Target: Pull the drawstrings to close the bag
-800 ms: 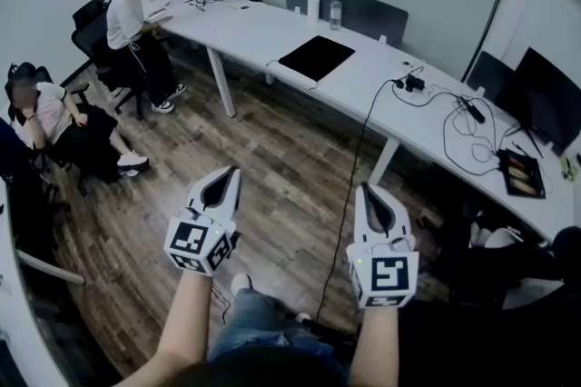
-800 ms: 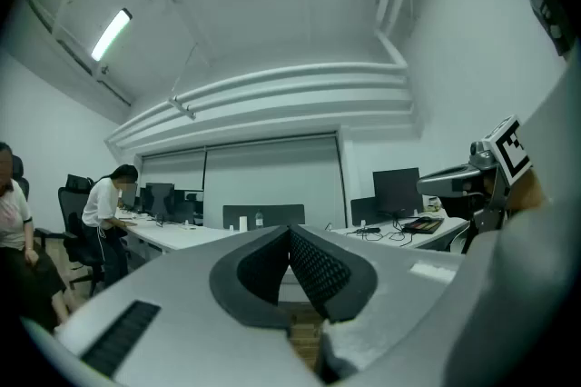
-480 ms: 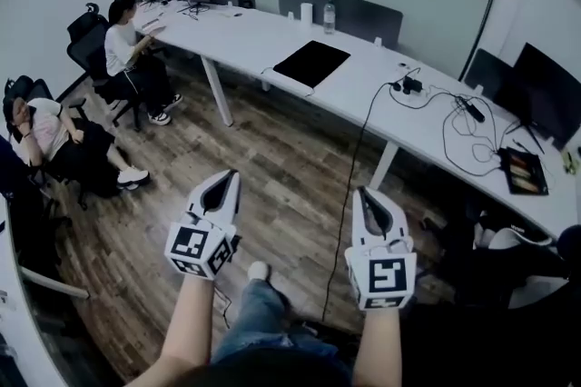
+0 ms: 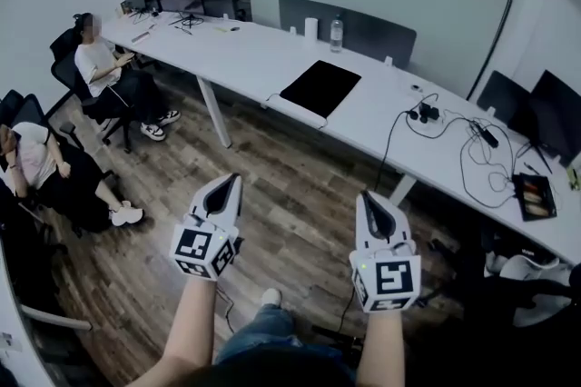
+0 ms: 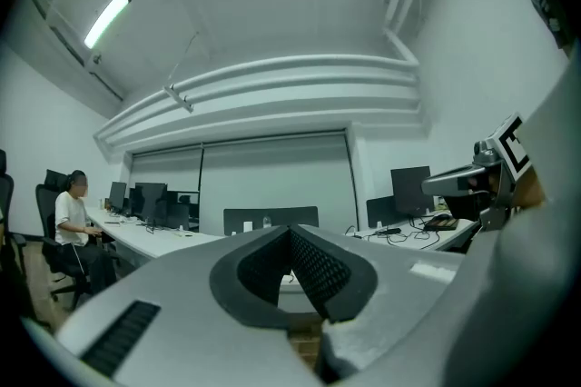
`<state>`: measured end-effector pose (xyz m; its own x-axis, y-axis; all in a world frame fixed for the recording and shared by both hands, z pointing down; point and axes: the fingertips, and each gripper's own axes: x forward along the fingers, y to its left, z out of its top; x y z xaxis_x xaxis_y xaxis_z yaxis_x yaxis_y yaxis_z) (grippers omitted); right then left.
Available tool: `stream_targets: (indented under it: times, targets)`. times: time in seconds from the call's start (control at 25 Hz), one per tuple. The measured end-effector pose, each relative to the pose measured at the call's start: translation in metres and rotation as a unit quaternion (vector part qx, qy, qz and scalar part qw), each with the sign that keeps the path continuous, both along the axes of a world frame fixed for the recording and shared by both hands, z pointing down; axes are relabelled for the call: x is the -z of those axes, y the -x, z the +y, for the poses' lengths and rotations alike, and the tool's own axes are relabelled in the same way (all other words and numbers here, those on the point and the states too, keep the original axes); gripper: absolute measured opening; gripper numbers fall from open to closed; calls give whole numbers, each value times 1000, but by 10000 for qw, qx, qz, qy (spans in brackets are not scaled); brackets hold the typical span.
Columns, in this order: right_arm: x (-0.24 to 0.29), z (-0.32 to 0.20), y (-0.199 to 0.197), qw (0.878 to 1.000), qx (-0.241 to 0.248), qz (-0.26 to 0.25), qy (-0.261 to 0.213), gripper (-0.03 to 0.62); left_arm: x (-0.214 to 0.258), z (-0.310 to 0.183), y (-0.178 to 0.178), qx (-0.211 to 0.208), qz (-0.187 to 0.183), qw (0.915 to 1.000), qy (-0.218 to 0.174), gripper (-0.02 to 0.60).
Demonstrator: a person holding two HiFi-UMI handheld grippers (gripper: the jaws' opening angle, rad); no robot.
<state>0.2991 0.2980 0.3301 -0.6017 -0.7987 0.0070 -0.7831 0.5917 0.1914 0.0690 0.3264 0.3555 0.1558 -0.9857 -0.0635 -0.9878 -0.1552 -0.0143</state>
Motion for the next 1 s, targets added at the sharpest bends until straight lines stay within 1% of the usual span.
stream_targets:
  times: [0.16,0.32,0.52,0.72,1.0]
  targets:
    - [-8,-39,46,9992,-269,297,70,-6,0,-44,43,-122,-81,9999,-11,-2]
    - [-16,-72,87,9984,-426,359,138,-6,-7,-81,83,-245,-183,9995,45,-2]
    - [-21,-99,117,9953,-852,417,180,-6,-14,-114,127,-399,-43,9991,95,-2]
    - [-30,-130,126,9936,-999,372,383,-6,-24,-147,144,-510,83,9986,131,-2]
    - [-39,-191,139,9921,-1087,381,489,-6,-32,-206,155,-583,59,9980,232,-1]
